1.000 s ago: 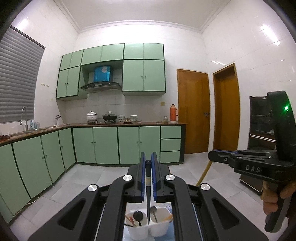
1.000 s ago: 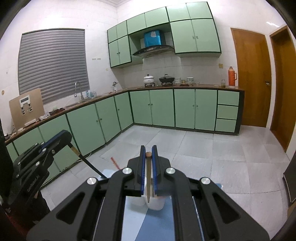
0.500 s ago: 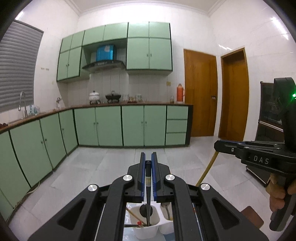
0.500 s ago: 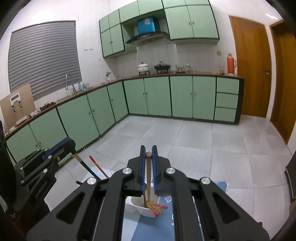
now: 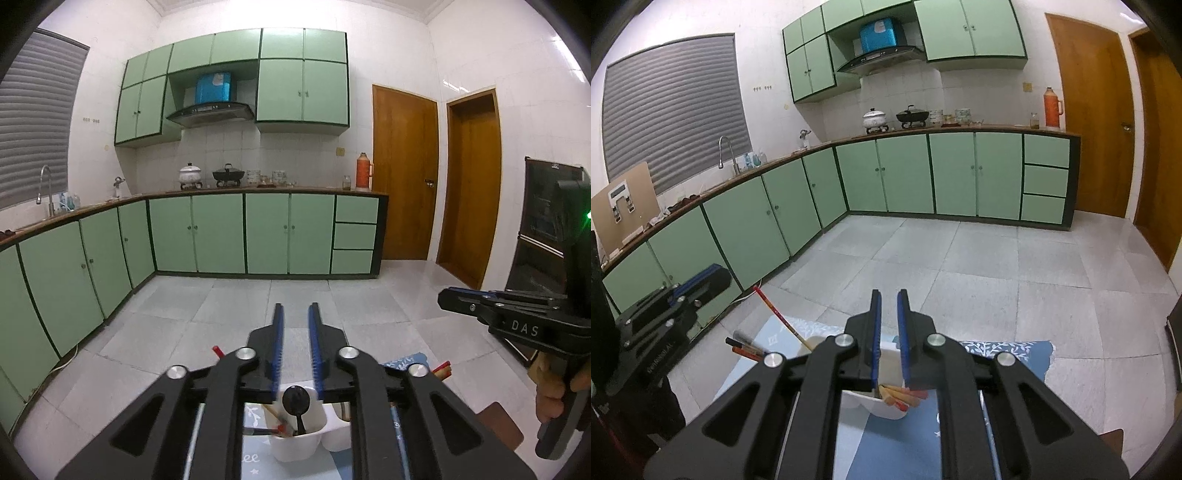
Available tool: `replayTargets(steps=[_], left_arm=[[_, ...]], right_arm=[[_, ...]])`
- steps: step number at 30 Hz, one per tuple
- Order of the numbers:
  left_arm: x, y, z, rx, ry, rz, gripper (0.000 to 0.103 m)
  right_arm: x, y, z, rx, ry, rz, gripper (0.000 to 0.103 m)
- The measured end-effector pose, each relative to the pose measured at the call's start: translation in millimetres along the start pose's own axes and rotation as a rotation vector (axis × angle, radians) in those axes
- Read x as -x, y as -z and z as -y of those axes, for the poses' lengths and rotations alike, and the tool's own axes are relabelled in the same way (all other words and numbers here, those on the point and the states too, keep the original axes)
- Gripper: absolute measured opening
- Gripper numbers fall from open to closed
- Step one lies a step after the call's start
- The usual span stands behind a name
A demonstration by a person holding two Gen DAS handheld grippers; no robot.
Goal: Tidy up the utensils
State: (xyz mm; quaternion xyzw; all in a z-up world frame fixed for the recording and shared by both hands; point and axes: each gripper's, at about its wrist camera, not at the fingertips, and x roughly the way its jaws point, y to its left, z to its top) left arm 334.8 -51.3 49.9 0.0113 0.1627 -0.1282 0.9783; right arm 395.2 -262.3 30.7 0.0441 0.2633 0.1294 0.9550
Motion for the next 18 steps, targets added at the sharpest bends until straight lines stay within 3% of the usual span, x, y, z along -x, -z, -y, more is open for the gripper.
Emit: replayTargets(steps=[7, 13, 18], left_arm=[[32.4, 3.4, 1.3, 0.011, -0.016, 0.007, 0.045], [62.8, 23.8, 6.9, 0.015, -0.025, -0.015, 0.059], [86.5, 45.9, 13.7, 0.016, -0.034, -0.044, 0.064]], right_arm=[[38.7, 21.5, 6.8, -0.023, 0.023, 0.048, 0.035], [75.6, 59.9, 0.1, -0.015, 0.042, 0.061, 0.054], [101.3, 89.1, -7.1, -0.013, 0.048, 0.063, 0.072]])
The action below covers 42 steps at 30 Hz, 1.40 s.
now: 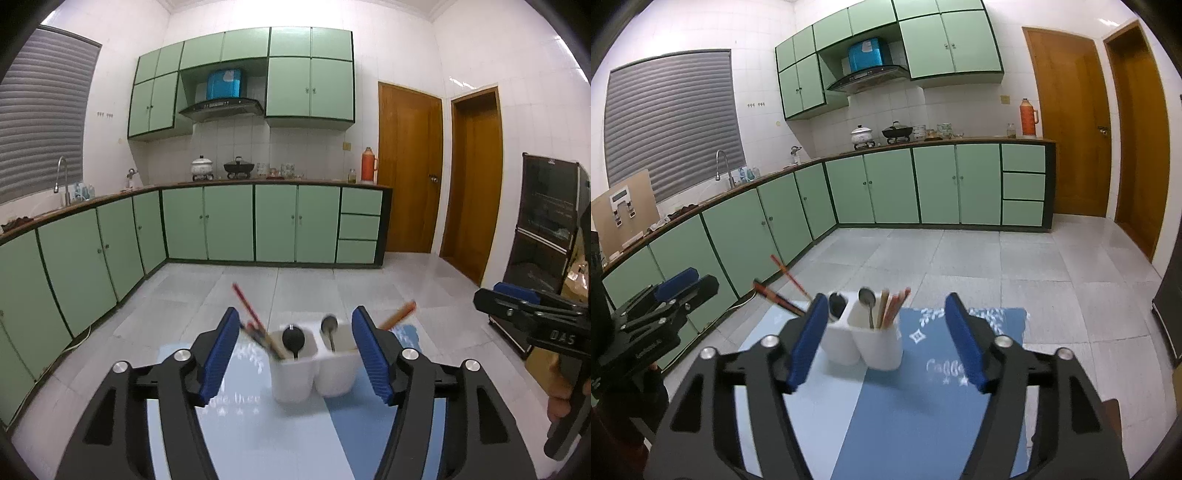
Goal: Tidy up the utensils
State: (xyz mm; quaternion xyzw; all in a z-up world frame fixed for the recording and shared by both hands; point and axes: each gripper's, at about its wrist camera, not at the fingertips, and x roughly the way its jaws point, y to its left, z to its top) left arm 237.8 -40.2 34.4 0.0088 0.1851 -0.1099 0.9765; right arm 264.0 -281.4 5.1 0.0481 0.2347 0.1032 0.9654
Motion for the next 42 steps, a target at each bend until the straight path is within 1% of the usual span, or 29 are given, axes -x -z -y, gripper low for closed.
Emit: replayTargets(steps=[1, 3, 6, 9, 10, 13, 22, 42], left_arm=[[4.3, 4.4, 0.4, 0.001, -0.002, -0.005, 0.066], [12.5, 11.1, 1.5, 0.005, -0.001, -0.016, 0.069], [24.4, 19.1, 2.8, 0.012, -0.007, -0.028, 0.079], [36.7, 23.5, 6.4, 0.015, -0.001, -0.039, 0.087], [40.9, 24.5, 8.0, 0.012, -0.003, -0.039, 0.089], [52.3, 23.3, 10.0, 0.007, -0.007, -0.026, 0.091], [76.7, 24.0, 10.8, 0.026, -0.014, -0.001, 0.095], [100.4, 36.3, 16.2, 0.014, -0.028, 0.002, 0.095]], right_arm=[[5.5, 4.5, -2.2, 0.005, 0.002, 0.002, 0.075], [16.1, 11.9, -6.6, 0.006, 0.009, 0.013, 0.090], [30.5, 20.5, -12.9, -0.003, -0.001, 0.025, 0.095], [42.0, 24.2, -18.4, 0.002, -0.013, 0.038, 0.098], [45.4, 24.8, -20.2, 0.007, -0.019, 0.040, 0.098], [54.6, 26.3, -27.7, 0.023, -0.042, 0.045, 0.098], [70.3, 34.5, -44.5, 0.053, -0.068, 0.035, 0.098], [85.6, 43.4, -53.9, 0.075, -0.072, 0.034, 0.098]])
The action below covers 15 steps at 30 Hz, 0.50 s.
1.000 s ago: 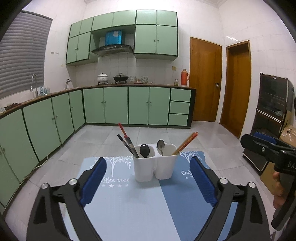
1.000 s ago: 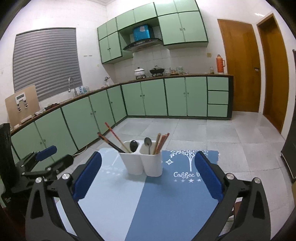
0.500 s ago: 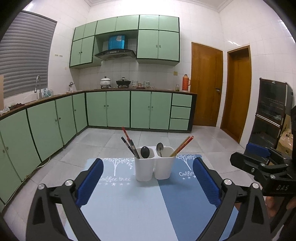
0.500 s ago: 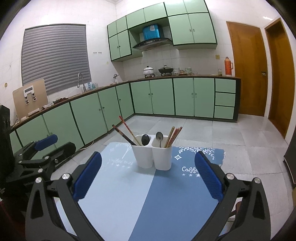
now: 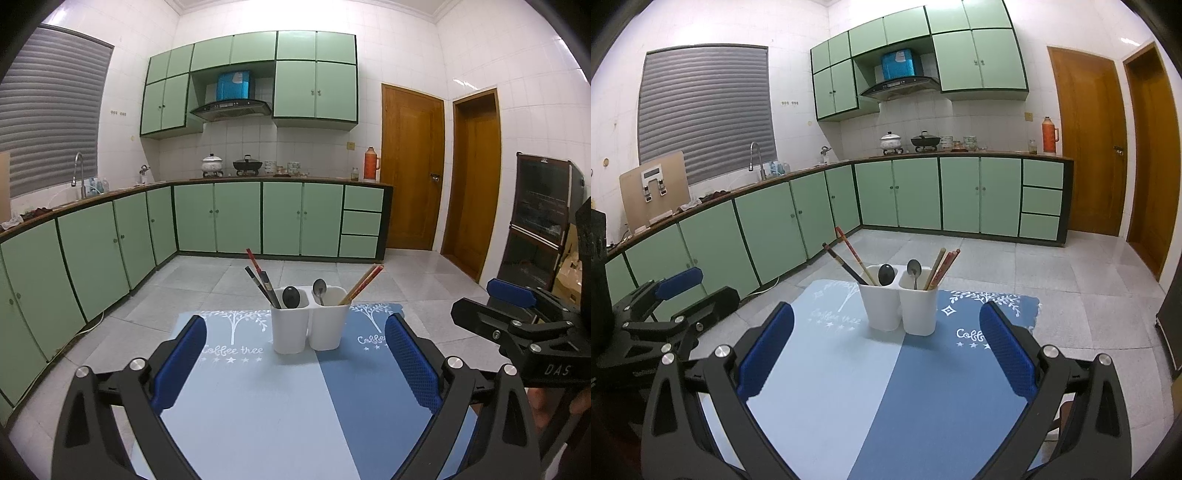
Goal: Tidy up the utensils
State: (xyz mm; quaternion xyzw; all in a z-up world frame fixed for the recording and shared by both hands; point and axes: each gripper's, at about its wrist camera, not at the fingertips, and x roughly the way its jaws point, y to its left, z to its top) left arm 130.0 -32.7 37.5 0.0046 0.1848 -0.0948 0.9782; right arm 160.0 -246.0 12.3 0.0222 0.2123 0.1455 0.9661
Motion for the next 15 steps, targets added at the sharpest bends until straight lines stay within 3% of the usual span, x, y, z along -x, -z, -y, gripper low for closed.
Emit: replayTargets(steps=[15], left_arm=[[7.9, -0.2, -0.8, -0.010, -0.005, 0.007, 0.095]], right_arm=[[3.4, -2.1, -3.1, 0.007, -0.002, -0.001, 0.098]])
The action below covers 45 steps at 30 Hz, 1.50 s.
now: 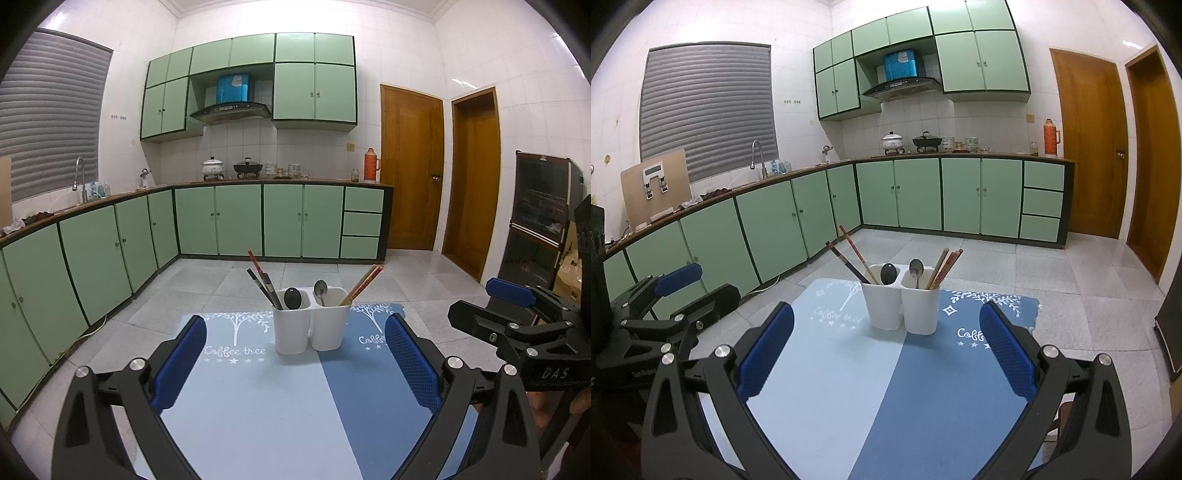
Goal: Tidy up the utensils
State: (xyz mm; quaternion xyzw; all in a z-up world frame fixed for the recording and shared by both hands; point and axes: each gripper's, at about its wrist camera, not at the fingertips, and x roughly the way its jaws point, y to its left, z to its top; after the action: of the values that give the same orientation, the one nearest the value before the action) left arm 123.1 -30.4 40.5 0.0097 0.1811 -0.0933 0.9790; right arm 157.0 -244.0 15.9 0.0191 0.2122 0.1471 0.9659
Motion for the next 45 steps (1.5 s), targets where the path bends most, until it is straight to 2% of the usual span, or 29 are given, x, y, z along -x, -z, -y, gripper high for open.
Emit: replayTargets(steps=[45], left_arm=[[3.8, -1.0, -4.8, 0.001, -0.004, 0.006, 0.095]], right_arm=[[2.2, 1.0, -2.9, 0.011, -0.003, 0.005, 0.098]])
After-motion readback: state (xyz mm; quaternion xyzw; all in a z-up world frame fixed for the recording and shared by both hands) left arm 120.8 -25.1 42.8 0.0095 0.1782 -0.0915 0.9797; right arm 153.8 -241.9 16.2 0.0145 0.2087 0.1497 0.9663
